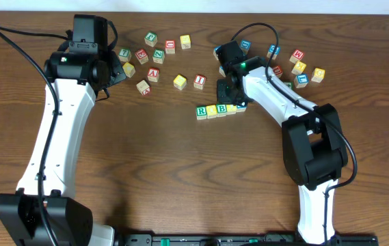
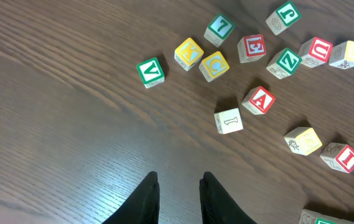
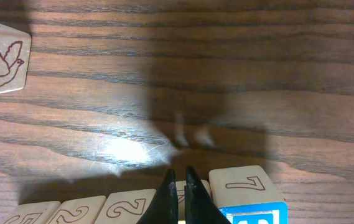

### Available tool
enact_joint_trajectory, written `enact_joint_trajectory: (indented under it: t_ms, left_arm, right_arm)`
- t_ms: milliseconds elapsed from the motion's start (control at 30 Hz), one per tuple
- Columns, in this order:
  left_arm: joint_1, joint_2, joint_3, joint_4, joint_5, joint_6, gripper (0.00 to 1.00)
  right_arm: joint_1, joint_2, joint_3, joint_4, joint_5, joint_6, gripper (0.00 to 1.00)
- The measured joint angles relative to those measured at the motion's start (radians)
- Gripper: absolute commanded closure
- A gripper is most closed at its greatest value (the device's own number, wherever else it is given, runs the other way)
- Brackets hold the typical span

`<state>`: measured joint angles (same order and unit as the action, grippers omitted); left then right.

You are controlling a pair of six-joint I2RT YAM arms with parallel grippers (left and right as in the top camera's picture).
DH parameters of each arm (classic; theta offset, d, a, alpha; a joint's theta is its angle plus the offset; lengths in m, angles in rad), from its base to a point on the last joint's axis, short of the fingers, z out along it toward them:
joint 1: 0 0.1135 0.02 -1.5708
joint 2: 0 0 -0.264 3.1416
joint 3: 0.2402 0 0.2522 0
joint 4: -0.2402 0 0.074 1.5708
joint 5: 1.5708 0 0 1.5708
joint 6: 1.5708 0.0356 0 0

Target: Spell out ROBOT

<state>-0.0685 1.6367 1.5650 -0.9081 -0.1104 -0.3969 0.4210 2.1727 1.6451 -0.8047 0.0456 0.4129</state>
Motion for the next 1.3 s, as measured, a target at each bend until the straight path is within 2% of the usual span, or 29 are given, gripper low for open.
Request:
enact_joint_trajectory:
  t_ms: [1000,1300]
  left_arm:
    - [0.0,0.0,0.0,0.001,0.0,0.0,0.77]
    - [0.0,0.0,0.0,0.001,0.0,0.0,0.77]
  right_arm:
    - [-0.001,0.0,0.0,0.003,-0.016,-0.02,0.97]
    - [-0.074,0.0,0.044,0.008,-0.023,-0.031,0.97]
